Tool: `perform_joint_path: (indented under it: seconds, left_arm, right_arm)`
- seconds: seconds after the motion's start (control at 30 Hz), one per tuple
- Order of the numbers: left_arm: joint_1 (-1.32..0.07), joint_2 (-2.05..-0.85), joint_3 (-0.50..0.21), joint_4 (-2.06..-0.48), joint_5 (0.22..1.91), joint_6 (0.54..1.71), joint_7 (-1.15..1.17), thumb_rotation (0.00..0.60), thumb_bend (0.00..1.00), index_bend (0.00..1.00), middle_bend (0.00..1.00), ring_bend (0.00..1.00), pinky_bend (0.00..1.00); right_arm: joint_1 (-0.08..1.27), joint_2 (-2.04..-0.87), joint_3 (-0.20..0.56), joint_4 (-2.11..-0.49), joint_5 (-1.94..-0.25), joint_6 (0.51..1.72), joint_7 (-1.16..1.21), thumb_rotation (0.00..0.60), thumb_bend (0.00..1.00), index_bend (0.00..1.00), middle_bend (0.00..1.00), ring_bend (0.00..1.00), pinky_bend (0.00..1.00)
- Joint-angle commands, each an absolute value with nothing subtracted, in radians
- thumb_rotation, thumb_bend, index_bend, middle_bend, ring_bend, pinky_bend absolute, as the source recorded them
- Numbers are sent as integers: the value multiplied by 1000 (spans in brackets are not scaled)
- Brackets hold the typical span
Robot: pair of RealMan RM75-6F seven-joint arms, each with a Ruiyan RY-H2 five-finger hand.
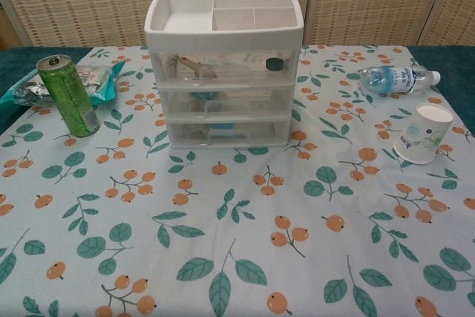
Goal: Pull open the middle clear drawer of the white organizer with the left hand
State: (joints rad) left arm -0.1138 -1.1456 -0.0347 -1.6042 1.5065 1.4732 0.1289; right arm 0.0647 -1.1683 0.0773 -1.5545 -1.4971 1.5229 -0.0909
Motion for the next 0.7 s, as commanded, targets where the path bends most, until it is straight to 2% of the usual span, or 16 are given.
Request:
perform_joint_path:
  seconds: [0.03,0.43,0.53,0.6,0.67,0.7]
  left_arm:
    - [-111,-1148,-32,-1594,1515,1471,121,600,231,162,123,106,131]
    - [-127,-1150,-35,-1573,1546,1474,92,600,231,162,139,129,131]
    - [-139,-1155,-40,-1561,1569,1481,71,600,231,169,176,170,183]
    - [-148,-1156,-45,-1559,1580,1482,57,600,231,177,232,249,339]
    - [-164,-1153,-49,-1571,1593,1474,28,600,232,186,346,426,612]
    - [-172,-1151,-50,-1580,1600,1470,7,600,232,188,404,506,709]
  right_arm:
    - [64,-1169,76,-1555,-1499,1523,-91,600,297,0,104,37,91]
    - [54,-1160,79,-1564,-1520,1557,-92,600,297,0,103,37,91]
    - [52,-1151,86,-1574,-1525,1570,-98,600,297,0,104,37,91]
    - [53,-1144,93,-1582,-1524,1578,-103,600,297,0,104,37,91]
    - [55,-1136,102,-1592,-1521,1583,-111,600,297,0,104,37,91]
    - [57,-1132,107,-1597,-1520,1584,-115,600,297,0,104,37,91]
